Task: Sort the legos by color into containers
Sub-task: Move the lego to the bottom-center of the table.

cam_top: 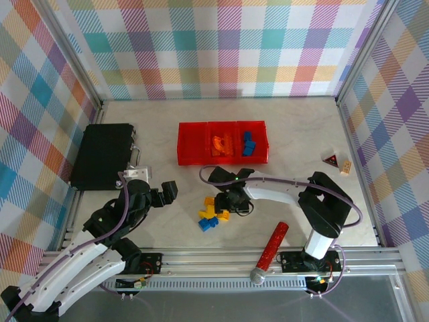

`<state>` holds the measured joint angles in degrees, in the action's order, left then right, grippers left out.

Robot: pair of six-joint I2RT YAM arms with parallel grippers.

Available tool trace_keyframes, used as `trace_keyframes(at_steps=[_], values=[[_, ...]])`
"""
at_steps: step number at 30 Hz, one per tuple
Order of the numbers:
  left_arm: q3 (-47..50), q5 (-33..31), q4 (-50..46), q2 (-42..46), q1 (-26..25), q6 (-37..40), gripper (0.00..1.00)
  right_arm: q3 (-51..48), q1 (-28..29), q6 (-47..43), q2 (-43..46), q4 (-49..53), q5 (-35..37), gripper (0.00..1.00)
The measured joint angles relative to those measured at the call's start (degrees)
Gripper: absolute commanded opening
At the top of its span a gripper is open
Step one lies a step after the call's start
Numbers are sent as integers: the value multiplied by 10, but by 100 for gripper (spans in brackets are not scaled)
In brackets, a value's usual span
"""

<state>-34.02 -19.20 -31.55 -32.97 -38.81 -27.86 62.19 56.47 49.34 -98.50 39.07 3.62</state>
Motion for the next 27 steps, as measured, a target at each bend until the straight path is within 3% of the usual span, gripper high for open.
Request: trace_keyframes(at_steps=[11,20,27], values=[[0,0,1,-16,0,0,100,2,7,8,-13,-7,3,68],[0,-3,0,-22,0,2,100,9,12,0,-21,2,27,60],[0,-10,-2,-22,0,2,100,-12,-11,-14,-27,5,54,57]])
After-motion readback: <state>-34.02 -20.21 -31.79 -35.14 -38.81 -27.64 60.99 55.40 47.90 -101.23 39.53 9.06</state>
